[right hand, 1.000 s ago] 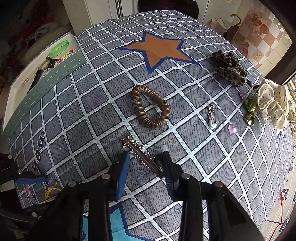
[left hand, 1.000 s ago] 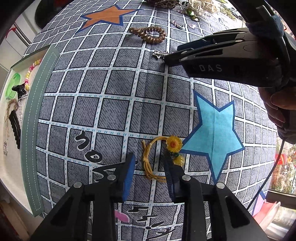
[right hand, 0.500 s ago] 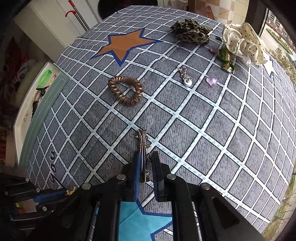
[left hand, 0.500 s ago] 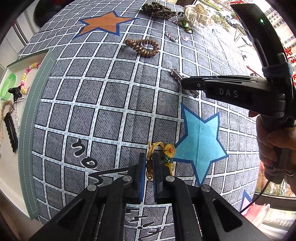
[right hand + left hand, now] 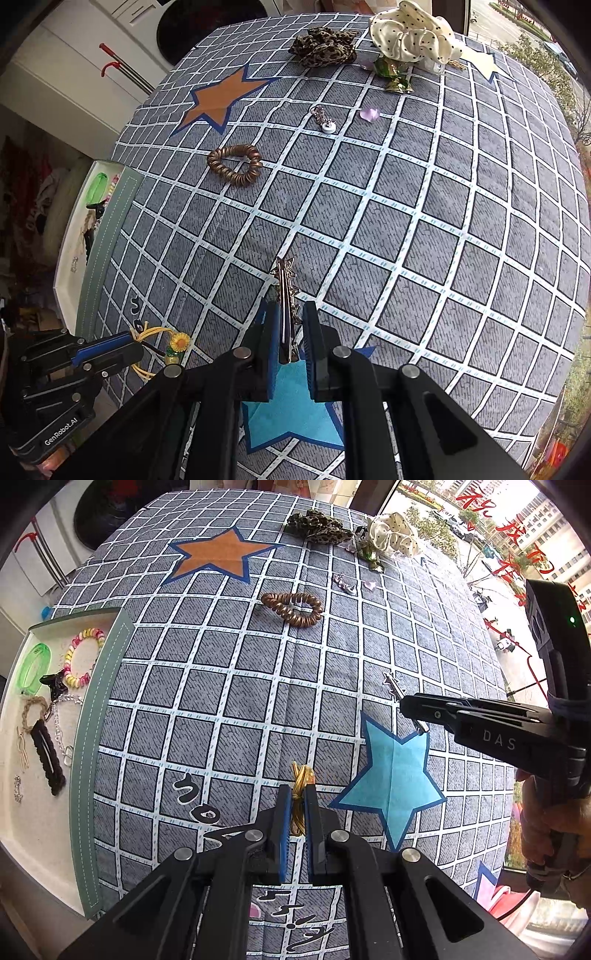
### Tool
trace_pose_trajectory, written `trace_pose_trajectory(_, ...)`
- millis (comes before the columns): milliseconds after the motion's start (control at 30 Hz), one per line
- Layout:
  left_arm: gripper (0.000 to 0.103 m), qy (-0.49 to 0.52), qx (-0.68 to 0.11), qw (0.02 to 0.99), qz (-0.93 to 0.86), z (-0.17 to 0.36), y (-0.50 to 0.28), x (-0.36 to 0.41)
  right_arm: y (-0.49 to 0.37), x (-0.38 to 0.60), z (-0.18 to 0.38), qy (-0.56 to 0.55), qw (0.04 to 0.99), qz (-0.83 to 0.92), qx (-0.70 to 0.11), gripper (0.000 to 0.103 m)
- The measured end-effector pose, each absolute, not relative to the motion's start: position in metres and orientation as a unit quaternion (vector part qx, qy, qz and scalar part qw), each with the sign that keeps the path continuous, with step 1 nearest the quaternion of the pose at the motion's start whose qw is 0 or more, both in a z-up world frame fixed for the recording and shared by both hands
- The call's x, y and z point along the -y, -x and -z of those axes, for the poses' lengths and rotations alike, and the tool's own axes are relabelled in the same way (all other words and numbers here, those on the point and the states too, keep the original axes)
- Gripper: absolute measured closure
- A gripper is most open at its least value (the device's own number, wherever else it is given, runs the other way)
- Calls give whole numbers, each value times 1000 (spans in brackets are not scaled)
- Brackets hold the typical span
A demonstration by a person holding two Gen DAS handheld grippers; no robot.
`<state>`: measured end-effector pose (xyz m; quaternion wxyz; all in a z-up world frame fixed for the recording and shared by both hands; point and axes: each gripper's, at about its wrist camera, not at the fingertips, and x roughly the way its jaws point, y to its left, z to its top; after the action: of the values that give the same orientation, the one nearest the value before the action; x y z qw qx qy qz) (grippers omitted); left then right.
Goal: Organize jewelry
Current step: 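Carry the yellow bracelet with the left tool toward the tray while the right tool carries the barrette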
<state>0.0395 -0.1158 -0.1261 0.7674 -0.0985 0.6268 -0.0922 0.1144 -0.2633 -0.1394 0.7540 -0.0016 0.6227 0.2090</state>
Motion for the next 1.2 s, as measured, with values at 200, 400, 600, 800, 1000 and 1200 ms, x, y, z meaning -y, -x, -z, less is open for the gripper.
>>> trace_pose_trajectory(200, 90, 97, -619, 773, 103, 116, -42, 105, -105, 260, 131, -13, 755, -194, -627, 90)
trace_pose_trajectory(400, 90, 90, -609, 779, 119, 106, -47, 87, -98, 249, 125, -30, 759, -169, -628, 90)
trace_pose_trajectory(600, 90, 89, -600, 784, 130, 96, -48, 60, -91, 229, 111, -31, 766, -156, -622, 90)
trace_pose_trajectory(800, 90, 92, -591, 790, 135, 88, -44, 32, -84, 201, 98, -24, 771, -157, -617, 90)
trace_pose_trajectory(1000, 90, 98, -580, 798, 129, 79, -37, 1, -76, 167, 86, -19, 774, -166, -611, 90)
trace_pose_trajectory(1200, 90, 108, -572, 805, 113, 74, -28, -35, -70, 129, 75, -8, 775, -185, -604, 90)
